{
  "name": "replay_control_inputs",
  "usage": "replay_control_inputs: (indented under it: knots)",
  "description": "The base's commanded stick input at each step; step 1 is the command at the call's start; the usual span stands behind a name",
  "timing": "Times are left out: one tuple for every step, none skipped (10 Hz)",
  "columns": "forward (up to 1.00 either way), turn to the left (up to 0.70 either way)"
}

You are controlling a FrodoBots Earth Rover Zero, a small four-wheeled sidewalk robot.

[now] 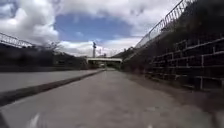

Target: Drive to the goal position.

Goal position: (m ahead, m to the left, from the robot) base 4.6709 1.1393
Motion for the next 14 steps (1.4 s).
replay_control_inputs:
  knots:
    - [1.0, 0.0]
    - [1.0, 0.0]
    - [1.0, 0.0]
    - [1.0, 0.0]
    - [1.0, 0.0]
    - [1.0, 0.0]
    - [1.0, 0.0]
    - [1.0, 0.0]
    - [1.0, 0.0]
    - [1.0, 0.0]
    - [1.0, 0.0]
    - [1.0, 0.0]
    - [1.0, 0.0]
    - [1.0, 0.0]
